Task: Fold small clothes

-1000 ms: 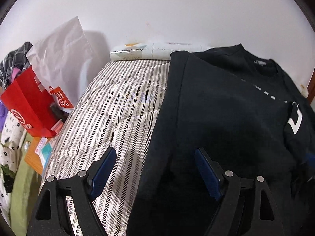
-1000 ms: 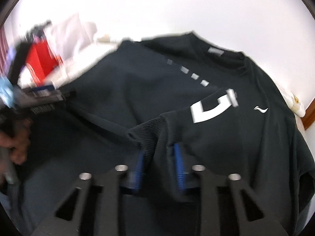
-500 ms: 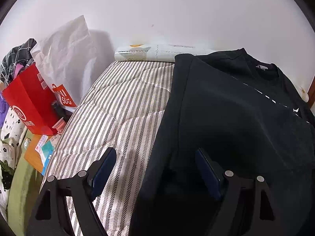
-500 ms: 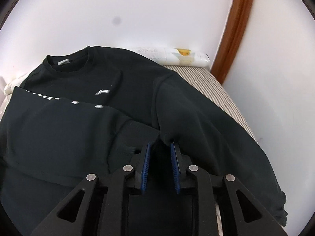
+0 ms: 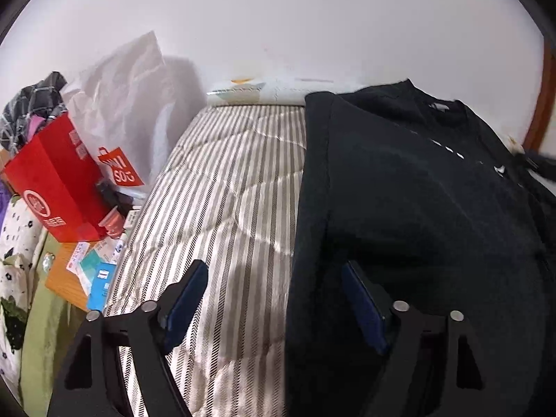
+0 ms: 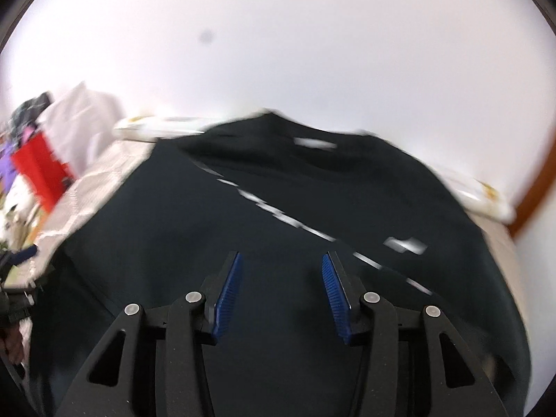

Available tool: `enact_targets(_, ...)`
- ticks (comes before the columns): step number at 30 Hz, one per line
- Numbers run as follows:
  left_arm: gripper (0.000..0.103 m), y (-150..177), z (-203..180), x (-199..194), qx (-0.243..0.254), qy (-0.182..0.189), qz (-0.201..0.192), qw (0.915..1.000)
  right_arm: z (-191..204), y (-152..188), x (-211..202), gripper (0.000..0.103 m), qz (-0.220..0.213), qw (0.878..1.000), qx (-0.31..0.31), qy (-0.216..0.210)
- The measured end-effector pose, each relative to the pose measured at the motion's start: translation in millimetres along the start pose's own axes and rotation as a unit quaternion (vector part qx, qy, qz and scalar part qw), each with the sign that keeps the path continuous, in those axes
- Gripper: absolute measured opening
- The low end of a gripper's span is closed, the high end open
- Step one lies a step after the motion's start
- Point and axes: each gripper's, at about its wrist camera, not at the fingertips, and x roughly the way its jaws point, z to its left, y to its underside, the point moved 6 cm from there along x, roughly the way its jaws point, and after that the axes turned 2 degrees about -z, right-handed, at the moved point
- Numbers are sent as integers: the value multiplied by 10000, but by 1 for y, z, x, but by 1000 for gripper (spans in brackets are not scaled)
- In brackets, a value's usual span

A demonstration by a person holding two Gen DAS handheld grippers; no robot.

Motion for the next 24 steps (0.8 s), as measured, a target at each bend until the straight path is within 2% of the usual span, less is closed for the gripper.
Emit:
enact_targets(3, 69, -1, -1, 6, 130, 124, 17, 9998, 41, -27, 32, 48, -7, 9988, -159, -472)
enact_targets(6, 62, -5, -5, 15, 275, 60, -65, 9996, 71, -52, 61, 52, -1, 9956, -239, -907)
enact_targets(10, 44, -6, -11, 25, 126, 338, -18, 9993, 107, -84, 105, 55, 74, 9912, -325, -1281)
enact_targets(13, 42, -7, -19, 26, 182, 504, -34, 9986, 128, -99, 138, 55, 225, 9874, -366, -1523)
enact_targets(15, 35, -4, -24, 30, 284, 493, 61, 9984, 139, -106, 159, 55, 296, 9858, -311, -1624)
enact_targets(16, 25, -4, -25, 31, 284, 576, 81, 9979, 142, -109, 169, 55, 336, 9852, -268, -1658)
enact_targets(17, 19, -4, -25, 30, 223, 716, 76, 9972, 144, -111, 176, 53, 380, 9847, -240, -1681)
enact_targets(18, 18, -4, -23, 29, 155, 769, 50, 9969, 147, -113, 183, 36, 420, 9842, -232, -1707)
enact_targets(20, 8, -4, -20, 29, 67, 769, 31, 9970, 153, -114, 192, 13, 539, 9807, -280, -1860)
enact_targets(21, 8, -5, -17, 28, -20, 807, 4, 9967, 156, -116, 191, 9, 460, 9807, -318, -1874)
enact_targets(24, 8, -5, -8, 24, -319, 880, -68, 9956, 164, -126, 184, 9, 173, 9792, -304, -1999)
